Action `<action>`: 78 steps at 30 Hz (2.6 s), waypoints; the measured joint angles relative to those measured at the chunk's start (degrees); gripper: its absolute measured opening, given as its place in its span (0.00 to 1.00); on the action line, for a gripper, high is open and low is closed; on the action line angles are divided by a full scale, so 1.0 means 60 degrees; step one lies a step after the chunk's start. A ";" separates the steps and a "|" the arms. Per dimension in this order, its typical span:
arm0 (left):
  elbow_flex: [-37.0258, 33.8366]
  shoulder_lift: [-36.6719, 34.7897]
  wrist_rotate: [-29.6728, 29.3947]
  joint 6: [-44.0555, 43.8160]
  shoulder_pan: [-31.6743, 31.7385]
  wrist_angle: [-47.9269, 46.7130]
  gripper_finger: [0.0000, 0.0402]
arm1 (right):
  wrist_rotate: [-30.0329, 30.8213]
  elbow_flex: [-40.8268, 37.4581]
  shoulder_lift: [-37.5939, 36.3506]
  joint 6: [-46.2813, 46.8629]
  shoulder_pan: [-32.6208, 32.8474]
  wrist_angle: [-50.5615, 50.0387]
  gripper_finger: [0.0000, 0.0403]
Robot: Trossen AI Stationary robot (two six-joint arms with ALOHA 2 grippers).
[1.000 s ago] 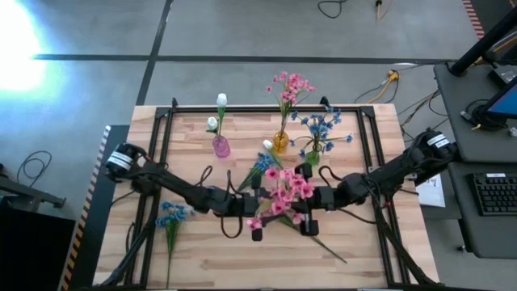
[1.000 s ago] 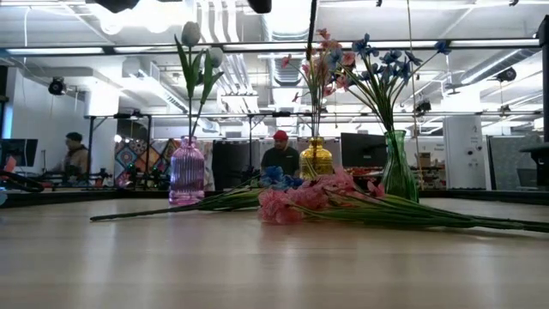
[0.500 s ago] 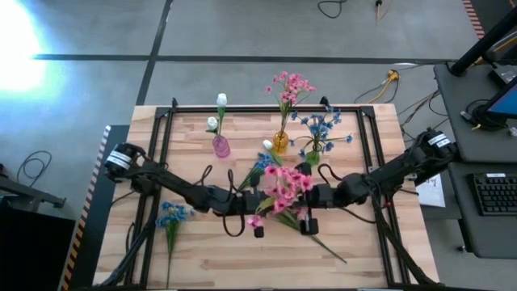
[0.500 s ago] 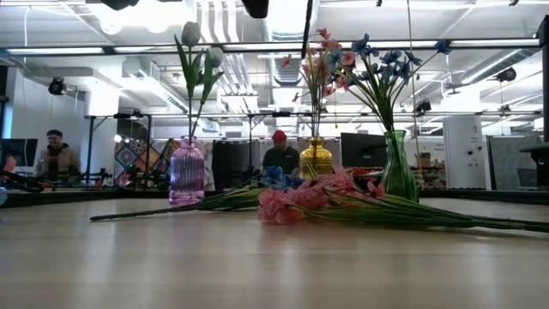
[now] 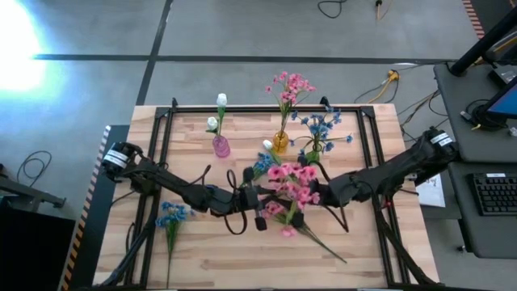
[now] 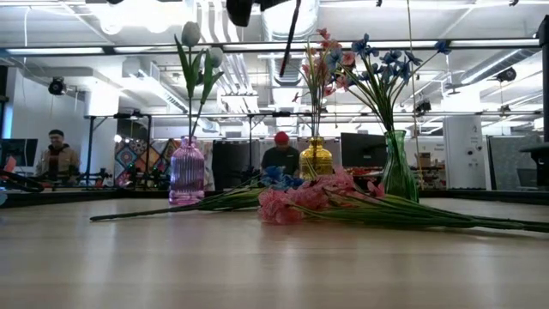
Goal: Sort flowers into vase by color
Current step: Put the top pink flowers into the yellow vase
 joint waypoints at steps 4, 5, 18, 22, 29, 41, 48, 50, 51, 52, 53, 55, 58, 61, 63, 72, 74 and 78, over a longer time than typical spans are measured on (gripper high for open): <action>-0.0002 0.0000 -0.0149 -0.0001 -0.0002 0.0009 0.00 | 0.0317 0.0521 0.0012 0.0079 0.0025 -0.0940 0.53; -0.0004 0.0000 -0.0278 0.0001 -0.0022 0.0003 0.00 | 0.0316 0.0549 0.0014 0.0080 0.0025 -0.0952 0.52; -0.0007 -0.0185 -0.1651 0.0438 -0.0262 -0.0674 0.00 | 0.0644 0.0480 -0.0026 0.0079 0.0025 -0.0761 0.17; -0.0011 -0.0238 -0.1589 -0.0189 -0.0262 -0.0727 0.02 | 0.0638 0.0560 -0.0026 0.0082 0.0025 -0.0850 0.04; -0.0011 -0.1054 0.0026 -0.1375 -0.0197 -0.2145 0.21 | 0.0604 0.0882 -0.0026 0.0551 0.0016 -0.1750 0.03; -0.0009 -0.2862 -0.0001 -0.1975 -0.0219 -0.6225 0.49 | 0.0888 0.2604 -0.0022 0.0711 -0.0826 -0.4848 0.03; -0.0007 -0.3511 -0.1394 -0.3142 -0.0219 -0.8360 0.48 | 0.0181 0.3394 -0.0012 0.0477 -0.2131 -0.5593 0.03; -0.0007 -0.3569 -0.1736 -0.3423 -0.0216 -0.8873 0.48 | -0.0218 0.3480 0.0003 0.0476 -0.2519 -0.5607 0.03; -0.0007 -0.3572 -0.1800 -0.3562 -0.0219 -0.9043 0.47 | -0.0403 0.3515 0.0026 0.0478 -0.2719 -0.5597 0.03; -0.0007 -0.3577 -0.1822 -0.3667 -0.0219 -0.9179 0.47 | -0.0499 0.3534 0.0041 0.0482 -0.2887 -0.5584 0.03; -0.0007 -0.3577 -0.1828 -0.3738 -0.0219 -0.9313 0.47 | -0.0521 0.3538 0.0065 0.0487 -0.3048 -0.5597 0.03; -0.0007 -0.3548 -0.1830 -0.3833 -0.0219 -0.9453 0.47 | -0.0545 0.3589 0.0179 0.0479 -0.3352 -0.5664 0.03; -0.0007 -0.3481 -0.1829 -0.3854 -0.0219 -0.9500 0.46 | -0.0662 0.3738 0.0374 0.0476 -0.3766 -0.5976 0.03; -0.0007 -0.3475 -0.1831 -0.3892 -0.0219 -0.9577 0.46 | -0.0808 0.3947 0.0558 0.0594 -0.4107 -0.6301 0.03; -0.0007 -0.3475 -0.1955 -0.3971 -0.0219 -0.9705 0.46 | -0.0810 0.4126 0.0676 0.0588 -0.4303 -0.6499 0.03; -0.0010 -0.3475 -0.2240 -0.4495 -0.0219 -1.0308 0.46 | -0.0819 0.4605 0.0754 0.0775 -0.5015 -0.7377 0.03; -0.0011 -0.3475 -0.2243 -0.4585 -0.0219 -1.0457 0.46 | -0.0819 0.4605 0.0754 0.0767 -0.5122 -0.7407 0.03; -0.0015 -0.3472 -0.2249 -0.4623 -0.0219 -1.0433 0.46 | -0.0822 0.4605 0.0754 0.0764 -0.5286 -0.7412 0.03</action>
